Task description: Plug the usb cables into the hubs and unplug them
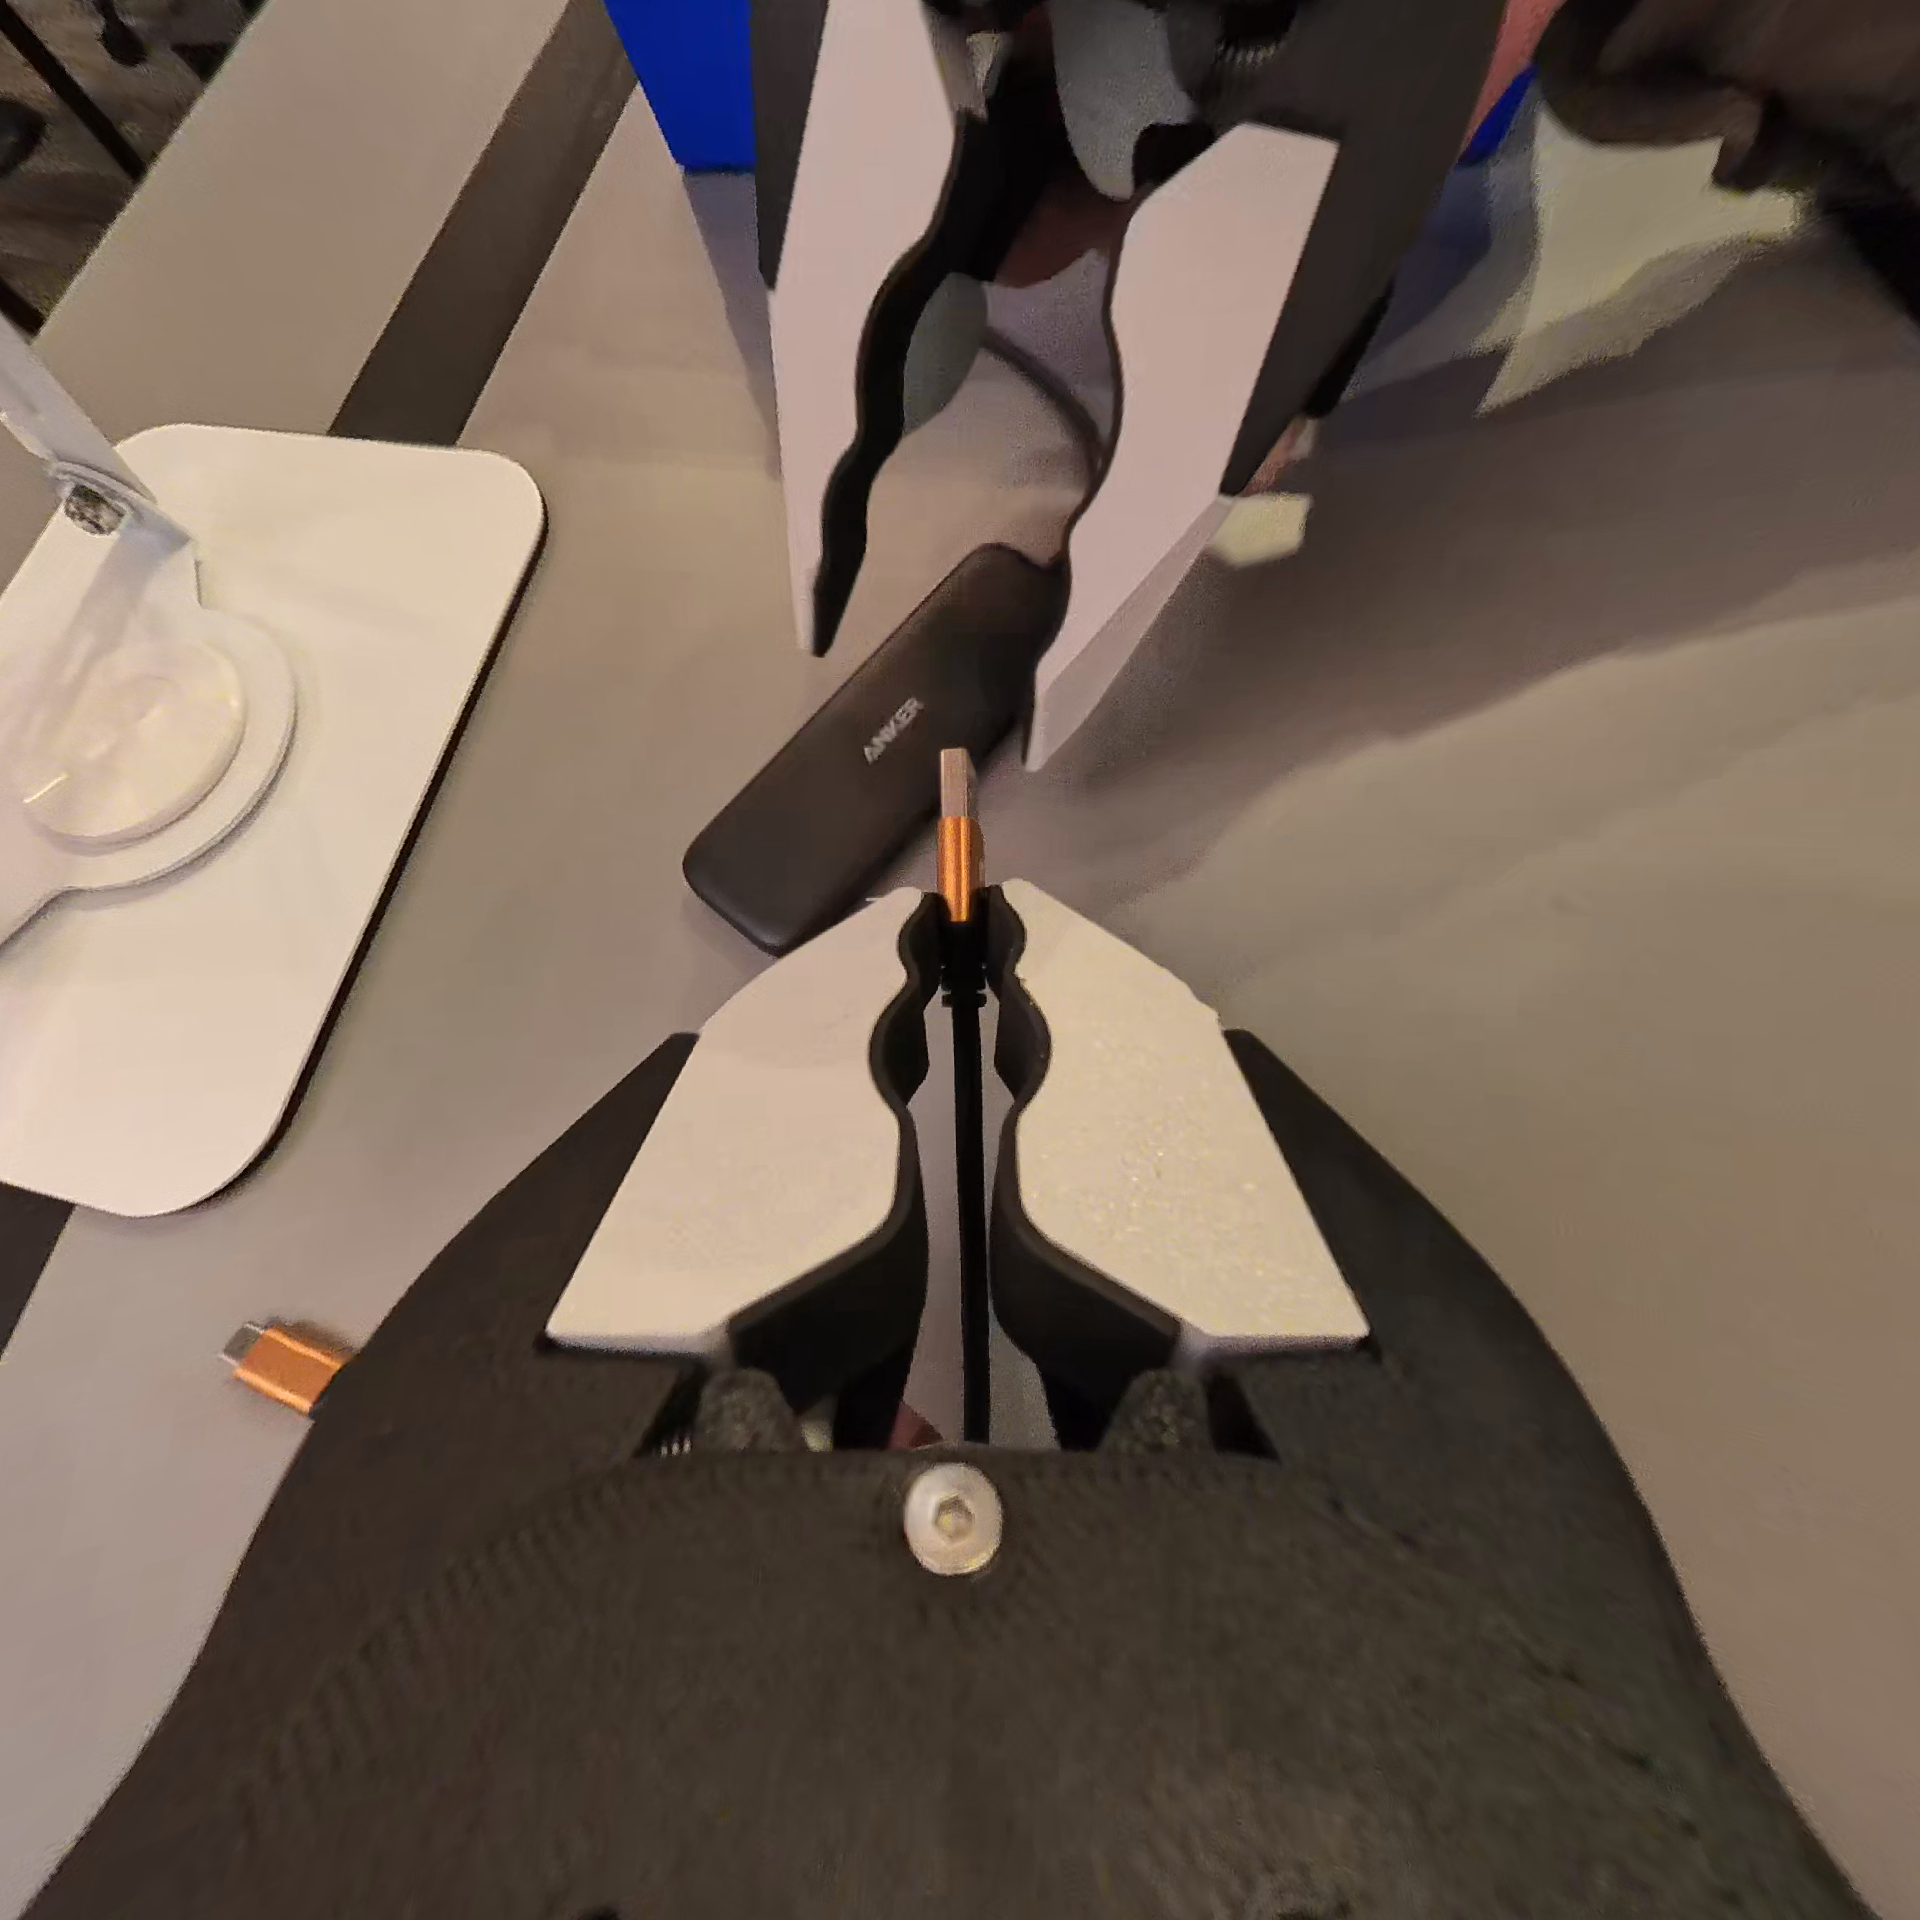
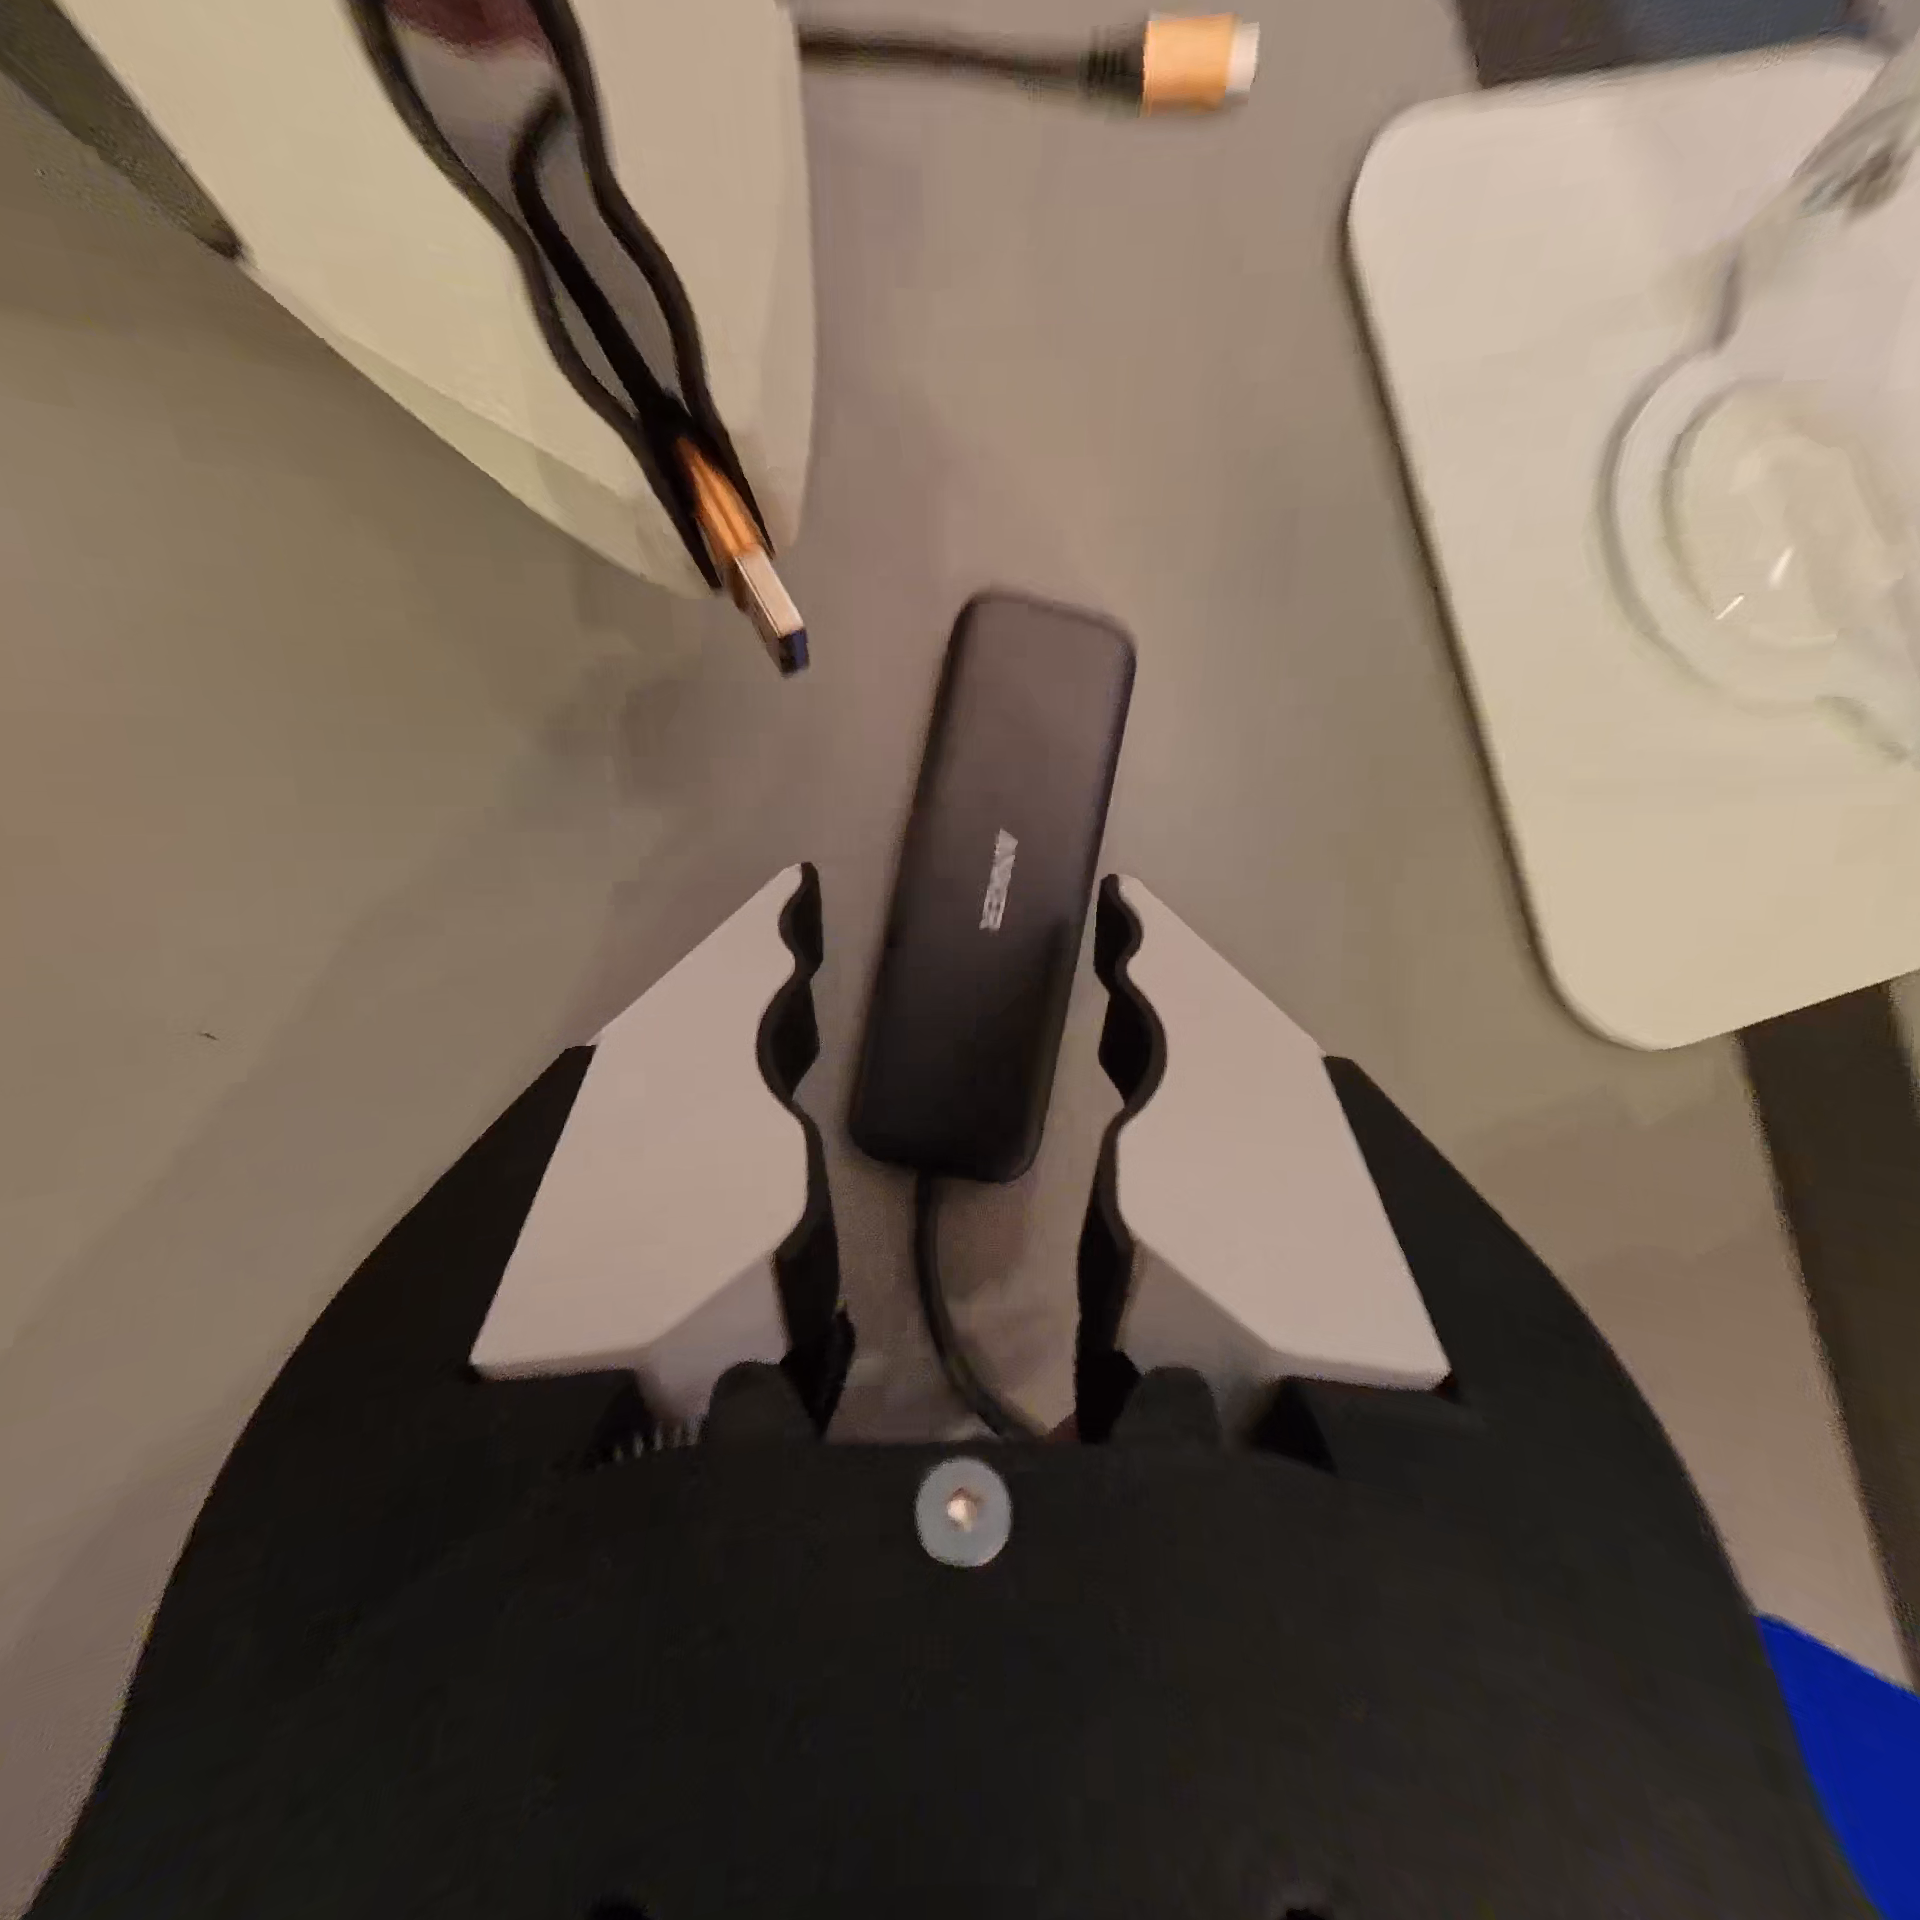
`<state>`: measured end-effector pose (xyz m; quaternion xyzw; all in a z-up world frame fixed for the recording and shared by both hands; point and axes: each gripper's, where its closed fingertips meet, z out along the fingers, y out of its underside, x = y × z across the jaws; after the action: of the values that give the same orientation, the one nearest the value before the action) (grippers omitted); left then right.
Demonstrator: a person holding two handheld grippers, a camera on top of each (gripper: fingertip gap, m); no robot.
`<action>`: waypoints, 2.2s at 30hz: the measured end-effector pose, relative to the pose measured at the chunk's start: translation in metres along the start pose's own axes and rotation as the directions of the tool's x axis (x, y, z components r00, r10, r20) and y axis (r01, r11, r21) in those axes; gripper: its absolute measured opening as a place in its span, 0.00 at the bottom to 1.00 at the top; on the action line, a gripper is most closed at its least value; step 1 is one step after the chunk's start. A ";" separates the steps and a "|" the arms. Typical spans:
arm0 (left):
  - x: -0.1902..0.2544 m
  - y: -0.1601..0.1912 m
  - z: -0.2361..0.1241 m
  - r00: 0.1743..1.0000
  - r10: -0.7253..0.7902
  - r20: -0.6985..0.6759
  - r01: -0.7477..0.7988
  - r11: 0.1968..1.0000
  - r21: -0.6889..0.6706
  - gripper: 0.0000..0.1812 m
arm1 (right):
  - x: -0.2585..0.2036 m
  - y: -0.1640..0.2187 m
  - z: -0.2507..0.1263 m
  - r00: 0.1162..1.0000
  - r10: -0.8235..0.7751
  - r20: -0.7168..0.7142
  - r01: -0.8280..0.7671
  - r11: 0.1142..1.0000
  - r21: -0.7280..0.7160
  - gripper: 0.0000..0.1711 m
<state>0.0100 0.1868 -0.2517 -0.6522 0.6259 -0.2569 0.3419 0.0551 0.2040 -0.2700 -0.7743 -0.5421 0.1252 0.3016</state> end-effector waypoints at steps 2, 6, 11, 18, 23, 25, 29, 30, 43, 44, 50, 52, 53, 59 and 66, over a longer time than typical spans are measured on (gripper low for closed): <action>0.005 -0.008 -0.005 0.998 -0.026 -0.052 0.028 0.998 0.051 0.04 | -0.008 -0.031 -0.016 0.994 -0.109 -0.016 0.110 0.982 0.153 0.23; 0.015 -0.030 -0.021 0.977 -0.102 -0.187 0.135 0.976 0.173 0.04 | -0.026 -0.061 -0.034 0.875 -0.435 -0.212 0.479 0.842 0.248 0.13; 0.022 -0.039 -0.036 0.929 -0.181 -0.324 0.258 0.942 0.215 0.04 | -0.028 -0.073 -0.043 0.581 -0.680 -0.448 0.767 0.642 0.020 0.12; 0.026 -0.039 -0.034 0.891 -0.249 -0.380 0.333 0.927 0.173 0.04 | -0.025 -0.078 -0.047 0.365 -0.773 -0.519 0.837 0.516 -0.180 0.12; 0.024 -0.037 -0.035 0.876 -0.277 -0.396 0.364 0.917 0.163 0.04 | -0.030 -0.084 -0.043 0.257 -0.811 -0.525 0.853 0.446 -0.270 0.12; 0.025 -0.033 -0.032 0.878 -0.279 -0.388 0.357 0.923 0.144 0.04 | -0.029 -0.081 -0.039 0.258 -0.819 -0.512 0.849 0.445 -0.285 0.08; 0.023 -0.039 -0.036 0.916 -0.213 -0.340 0.292 0.935 0.202 0.06 | -0.029 -0.080 -0.042 0.375 -0.779 -0.502 0.822 0.530 -0.208 0.07; 0.020 -0.043 -0.038 0.934 -0.187 -0.305 0.263 0.937 0.229 0.07 | -0.029 -0.081 -0.044 0.437 -0.749 -0.498 0.804 0.574 -0.158 0.06; 0.016 -0.077 -0.038 0.970 0.194 0.146 -0.231 0.921 0.313 0.15 | -0.030 -0.073 -0.067 0.920 -0.360 -0.155 0.392 0.858 0.333 0.06; 0.016 -0.080 -0.038 0.969 0.188 0.162 -0.233 0.910 0.342 0.14 | -0.029 -0.071 -0.069 0.936 -0.332 -0.119 0.352 0.867 0.353 0.06; 0.015 -0.093 -0.041 0.959 0.164 0.232 -0.255 0.859 0.444 0.10 | -0.030 -0.070 -0.082 0.956 -0.291 -0.036 0.280 0.870 0.406 0.06; 0.017 -0.096 -0.041 0.977 0.108 0.182 -0.184 0.858 0.480 0.10 | -0.029 -0.070 -0.086 0.951 -0.304 -0.058 0.300 0.864 0.405 0.06; 0.016 -0.097 -0.041 0.987 0.067 0.149 -0.134 0.855 0.500 0.10 | -0.028 -0.071 -0.087 0.947 -0.311 -0.075 0.314 0.860 0.402 0.06; 0.020 -0.101 -0.042 0.999 -0.015 0.042 -0.011 0.834 0.552 0.09 | -0.030 -0.071 -0.086 0.938 -0.336 -0.089 0.343 0.853 0.392 0.06; 0.019 -0.100 -0.042 0.999 -0.019 0.039 -0.006 0.839 0.544 0.09 | -0.030 -0.072 -0.085 0.950 -0.306 -0.067 0.306 0.861 0.407 0.06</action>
<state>0.0435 0.1608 -0.1503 -0.5358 0.5177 -0.4110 0.5253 0.0330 0.1651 -0.1634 -0.5972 -0.6192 0.1875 0.4742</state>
